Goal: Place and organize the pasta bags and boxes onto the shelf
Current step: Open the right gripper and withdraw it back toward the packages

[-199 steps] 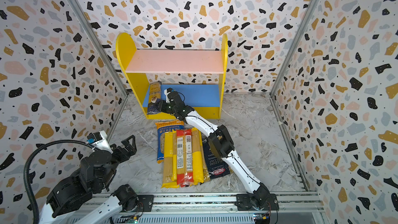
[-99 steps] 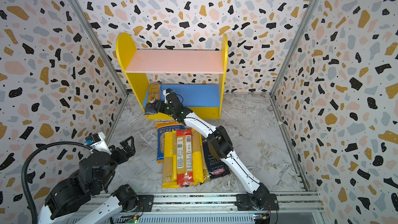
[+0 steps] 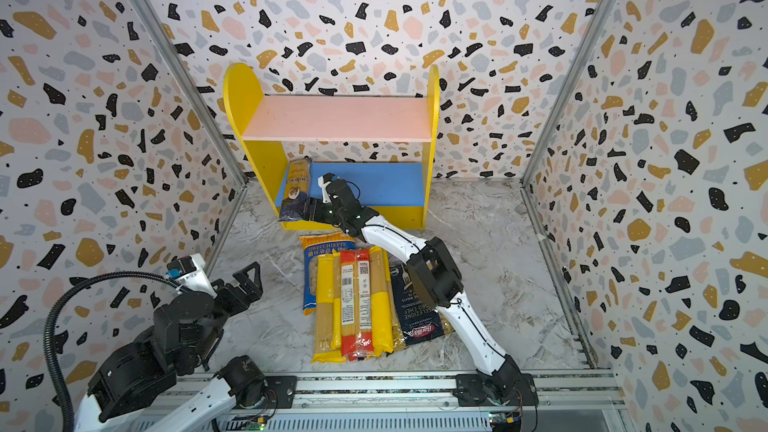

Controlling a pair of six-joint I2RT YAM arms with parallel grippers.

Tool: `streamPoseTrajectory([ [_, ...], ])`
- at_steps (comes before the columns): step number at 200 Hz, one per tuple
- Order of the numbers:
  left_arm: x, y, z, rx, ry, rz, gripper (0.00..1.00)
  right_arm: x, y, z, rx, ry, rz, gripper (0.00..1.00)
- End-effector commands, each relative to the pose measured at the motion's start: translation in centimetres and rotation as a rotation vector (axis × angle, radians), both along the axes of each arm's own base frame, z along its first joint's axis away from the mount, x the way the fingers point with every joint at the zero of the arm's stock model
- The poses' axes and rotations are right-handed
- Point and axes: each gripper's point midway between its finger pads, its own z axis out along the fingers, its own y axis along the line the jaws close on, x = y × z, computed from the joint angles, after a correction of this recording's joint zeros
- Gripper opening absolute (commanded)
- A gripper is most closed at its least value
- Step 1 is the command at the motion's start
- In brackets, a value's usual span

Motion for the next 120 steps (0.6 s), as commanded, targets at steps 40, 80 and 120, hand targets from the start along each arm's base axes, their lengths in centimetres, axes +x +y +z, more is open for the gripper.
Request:
streamPoseTrajectory([
  [40, 1.6, -3.1, -1.5, -0.028, 0.045, -0.076, 0.99, -1.1, -4.3, 6.7, -0.005, -0.148, -0.022, 0.79],
  [80, 2.2, -5.5, -4.6, -0.067, 0.117, -0.141, 1.00, -3.6, -9.1, 6.8, -0.066, -0.180, -0.050, 0.95],
  [120, 2.8, -8.5, -7.0, -0.117, 0.187, -0.227, 0.99, -7.0, -14.8, 6.0, -0.188, -0.202, -0.109, 0.98],
])
